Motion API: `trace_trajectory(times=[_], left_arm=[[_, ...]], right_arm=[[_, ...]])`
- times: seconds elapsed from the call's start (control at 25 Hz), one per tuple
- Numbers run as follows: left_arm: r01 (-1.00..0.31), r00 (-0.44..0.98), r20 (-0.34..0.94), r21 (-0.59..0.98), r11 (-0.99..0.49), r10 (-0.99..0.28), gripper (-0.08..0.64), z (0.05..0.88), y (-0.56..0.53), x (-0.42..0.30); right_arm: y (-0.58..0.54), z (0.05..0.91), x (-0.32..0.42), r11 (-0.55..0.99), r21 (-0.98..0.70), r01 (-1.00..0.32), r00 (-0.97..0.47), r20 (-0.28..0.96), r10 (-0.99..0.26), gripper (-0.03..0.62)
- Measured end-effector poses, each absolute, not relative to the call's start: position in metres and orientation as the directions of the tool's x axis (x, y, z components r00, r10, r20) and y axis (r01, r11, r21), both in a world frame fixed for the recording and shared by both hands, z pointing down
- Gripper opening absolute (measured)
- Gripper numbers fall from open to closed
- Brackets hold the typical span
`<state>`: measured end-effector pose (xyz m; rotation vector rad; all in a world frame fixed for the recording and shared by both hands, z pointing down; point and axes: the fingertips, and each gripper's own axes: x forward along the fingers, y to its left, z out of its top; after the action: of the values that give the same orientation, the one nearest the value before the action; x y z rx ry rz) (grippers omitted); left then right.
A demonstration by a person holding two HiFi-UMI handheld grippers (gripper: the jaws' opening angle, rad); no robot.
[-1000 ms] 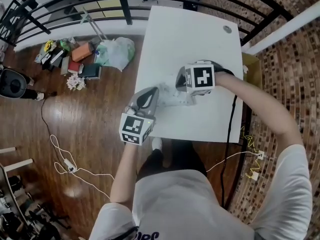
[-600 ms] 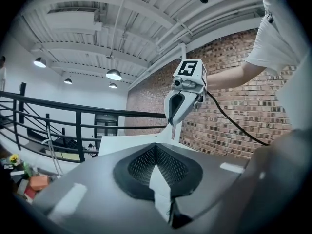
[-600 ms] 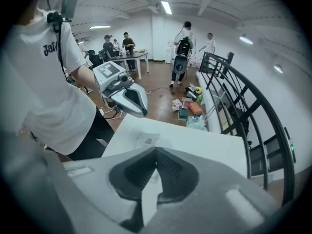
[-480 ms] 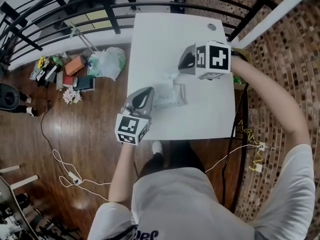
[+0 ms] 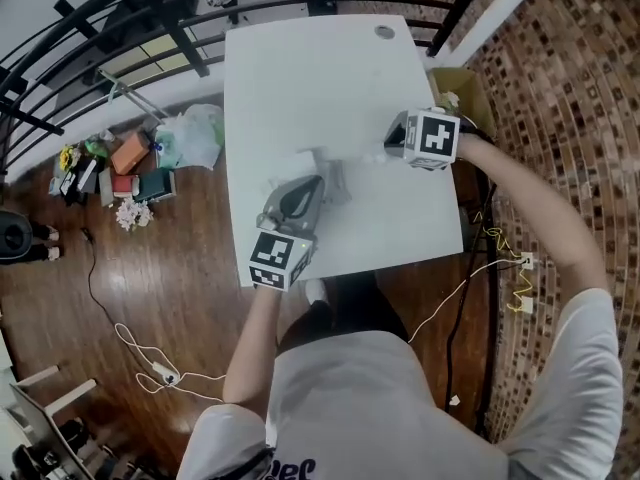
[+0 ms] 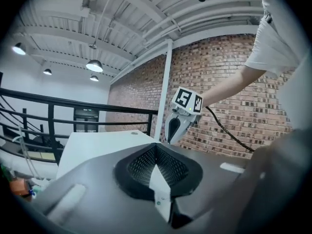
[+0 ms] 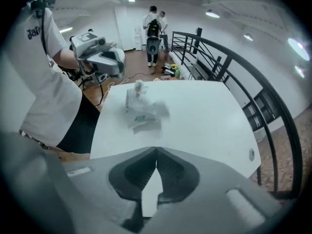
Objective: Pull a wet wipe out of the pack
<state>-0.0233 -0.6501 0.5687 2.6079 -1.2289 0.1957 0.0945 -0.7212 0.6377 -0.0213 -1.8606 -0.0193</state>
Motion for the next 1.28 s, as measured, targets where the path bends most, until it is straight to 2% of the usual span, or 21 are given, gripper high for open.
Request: trace_trajectory(times=[0.2, 0.28, 0.52, 0.64, 0.76, 0.84, 0.96, 1.08, 1.28], left_arm=[[-0.75, 0.659, 0.253, 0.16, -0.641, -0.708, 0.015, 0.579, -0.647, -0.005], [-0.743, 0.666, 0.271, 0.161, -0.649, -0.695, 0.015, 0.578, -0.642, -0.003], [-0.769, 0.639, 0.232, 0.177, -0.614, -0.734, 0.015, 0.545, -0.628, -0.026], [-0.785, 0.62, 0.191, 0.168, -0.597, -0.761, 0.015, 0.518, -0.612, -0.041], [-0.795, 0.606, 0.168, 0.126, -0.593, -0.777, 0.015, 0.492, -0.592, -0.043], [-0.808, 0.588, 0.147, 0.096, -0.581, -0.795, 0.015, 0.474, -0.579, -0.045], [-0.848, 0.529, 0.093, 0.061, -0.526, -0.843, 0.015, 0.451, -0.569, -0.056], [-0.885, 0.465, 0.061, 0.046, -0.463, -0.883, 0.015, 0.437, -0.55, -0.06], [-0.934, 0.355, 0.053, 0.072, -0.351, -0.933, 0.015, 0.424, -0.493, -0.043]], right_arm=[[-0.728, 0.692, 0.134, 0.991, 0.01, -0.13, -0.268, 0.962, -0.045, -0.005], [-0.733, 0.699, 0.147, 0.977, 0.031, -0.21, -0.265, 0.96, -0.087, 0.097], [-0.72, 0.633, 0.142, 0.919, 0.064, -0.388, -0.433, 0.868, -0.243, 0.103], [-0.696, 0.579, 0.13, 0.858, 0.069, -0.509, -0.54, 0.751, -0.381, 0.103], [-0.662, 0.533, 0.117, 0.779, 0.037, -0.626, -0.629, 0.567, -0.532, 0.103], [-0.632, 0.512, 0.102, 0.743, -0.017, -0.669, -0.668, 0.452, -0.591, 0.101], [-0.592, 0.49, 0.067, 0.746, -0.073, -0.662, -0.72, 0.337, -0.607, 0.097], [-0.557, 0.468, 0.046, 0.755, -0.091, -0.649, -0.751, 0.235, -0.617, 0.051], [-0.493, 0.436, 0.063, 0.741, -0.138, -0.657, -0.754, 0.099, -0.65, -0.008]])
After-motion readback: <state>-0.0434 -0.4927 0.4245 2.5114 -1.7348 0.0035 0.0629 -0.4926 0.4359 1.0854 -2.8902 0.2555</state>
